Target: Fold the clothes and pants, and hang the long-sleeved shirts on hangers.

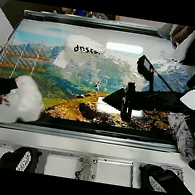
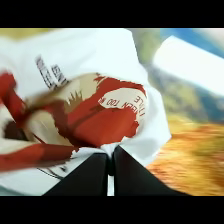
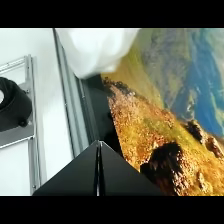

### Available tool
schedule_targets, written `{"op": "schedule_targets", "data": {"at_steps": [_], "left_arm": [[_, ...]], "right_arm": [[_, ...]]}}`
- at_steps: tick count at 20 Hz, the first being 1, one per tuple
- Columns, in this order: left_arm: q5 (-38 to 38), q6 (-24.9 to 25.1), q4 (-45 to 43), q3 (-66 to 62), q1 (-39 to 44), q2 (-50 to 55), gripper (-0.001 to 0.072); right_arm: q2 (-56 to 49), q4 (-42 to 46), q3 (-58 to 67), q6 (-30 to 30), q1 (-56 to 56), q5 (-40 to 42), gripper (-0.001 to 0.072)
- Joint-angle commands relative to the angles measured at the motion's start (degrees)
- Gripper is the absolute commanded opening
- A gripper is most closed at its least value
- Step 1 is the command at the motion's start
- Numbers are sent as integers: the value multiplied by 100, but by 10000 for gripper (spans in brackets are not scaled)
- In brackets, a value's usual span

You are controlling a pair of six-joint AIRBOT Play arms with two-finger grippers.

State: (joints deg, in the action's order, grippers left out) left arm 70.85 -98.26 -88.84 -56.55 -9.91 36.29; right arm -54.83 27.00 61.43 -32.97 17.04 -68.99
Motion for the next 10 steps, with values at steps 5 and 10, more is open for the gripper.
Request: {"op": "schedule_targets", "data": {"at_steps": [5,10], "left_arm": [[-514,-1880,131,-1165,3652,-1106,19],[-1923,-1873,-426,-1449,5213,479,19]], "right_arm": [[717,151,101,-487,-960,1672,30],[1093,173,98,-538,-1757,2140,30]]}}
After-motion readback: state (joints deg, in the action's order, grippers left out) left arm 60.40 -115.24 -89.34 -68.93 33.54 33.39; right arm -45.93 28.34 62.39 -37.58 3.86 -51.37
